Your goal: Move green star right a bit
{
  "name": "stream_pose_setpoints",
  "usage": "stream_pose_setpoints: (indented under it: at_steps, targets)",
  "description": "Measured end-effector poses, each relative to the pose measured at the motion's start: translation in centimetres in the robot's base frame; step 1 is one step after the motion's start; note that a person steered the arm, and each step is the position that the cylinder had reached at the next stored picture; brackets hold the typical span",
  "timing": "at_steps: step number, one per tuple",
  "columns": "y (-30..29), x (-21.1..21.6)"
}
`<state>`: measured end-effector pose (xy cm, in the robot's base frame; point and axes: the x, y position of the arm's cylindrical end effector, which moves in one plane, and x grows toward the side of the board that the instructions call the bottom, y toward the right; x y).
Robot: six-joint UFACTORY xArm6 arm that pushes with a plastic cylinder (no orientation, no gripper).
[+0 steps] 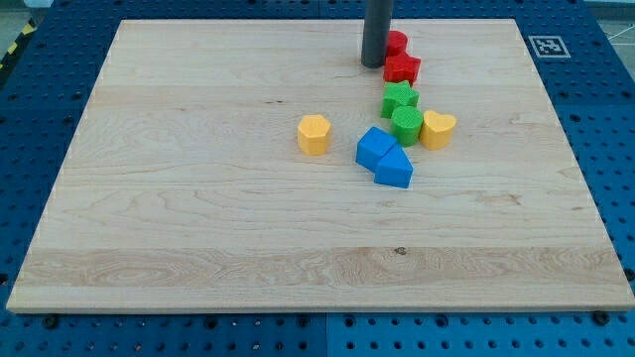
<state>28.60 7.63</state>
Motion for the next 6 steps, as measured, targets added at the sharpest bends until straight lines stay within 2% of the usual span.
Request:
stream_pose_setpoints:
  at_steps: [4, 6]
  targets:
    - [-2.1, 0.0]
    - [-2.4, -5.9]
